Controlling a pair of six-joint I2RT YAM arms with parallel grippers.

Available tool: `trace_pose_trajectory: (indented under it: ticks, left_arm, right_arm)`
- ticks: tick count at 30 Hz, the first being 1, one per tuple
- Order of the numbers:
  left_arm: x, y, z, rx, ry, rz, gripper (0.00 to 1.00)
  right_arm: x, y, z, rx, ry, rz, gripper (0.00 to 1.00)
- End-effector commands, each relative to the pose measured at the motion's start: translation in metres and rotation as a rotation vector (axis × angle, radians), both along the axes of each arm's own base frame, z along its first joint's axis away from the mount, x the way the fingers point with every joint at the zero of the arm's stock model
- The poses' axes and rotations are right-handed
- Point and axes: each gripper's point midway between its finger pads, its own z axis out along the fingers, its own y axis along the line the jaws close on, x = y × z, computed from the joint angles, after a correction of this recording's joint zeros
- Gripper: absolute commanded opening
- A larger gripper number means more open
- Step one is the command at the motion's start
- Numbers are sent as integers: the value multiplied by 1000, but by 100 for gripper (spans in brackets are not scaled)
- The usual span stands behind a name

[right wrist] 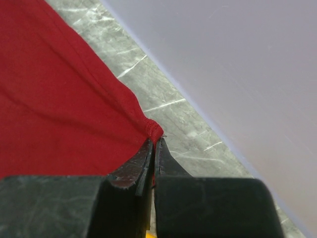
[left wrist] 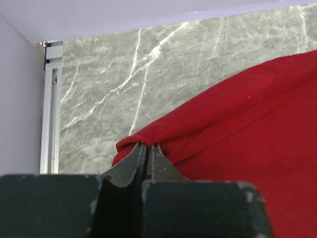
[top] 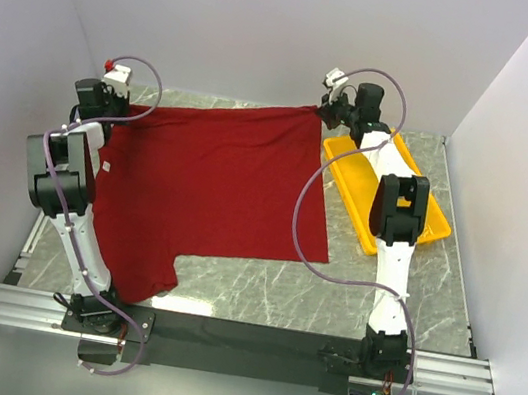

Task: Fold and stack the t-shirts
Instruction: Fold the tshirt

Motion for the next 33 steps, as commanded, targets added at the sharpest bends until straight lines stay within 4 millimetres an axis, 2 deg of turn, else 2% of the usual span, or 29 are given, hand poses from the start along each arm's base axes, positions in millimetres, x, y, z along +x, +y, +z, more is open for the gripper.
trace_pose_trajectory:
  ticks: [1,9,11,12,15,19,20,24,30,33]
  left_arm:
    - [2,-2,39,39,-97,-41,1]
    - [1,-2,39,49,-95,-50,1]
    - [2,0,41,59,-99,-41,1]
    - [3,5,42,67,-99,-18,1]
    - [6,22,47,85,-116,79,1]
    - [13,33,50,92,-124,141,1]
    - [14,34,49,89,-120,142,1]
    - [23,29,47,76,-131,120,1]
    - [26,16,42,80,-133,74,1]
    - [24,17,41,99,-127,70,1]
  right_arm:
    - [5,2,20,-23,-81,47,0]
    - [-5,5,11,-88,-95,124,0]
    - [-7,4,18,-85,-115,131,0]
    - [-8,4,15,-80,-107,130,0]
    - [-2,4,26,-43,-111,88,0]
    - [7,3,33,0,-108,31,0]
    - [11,6,39,6,-132,25,0]
    - [12,8,33,-16,-136,32,0]
    - [1,11,27,-55,-155,91,0]
    - [-3,11,27,-76,-168,115,0]
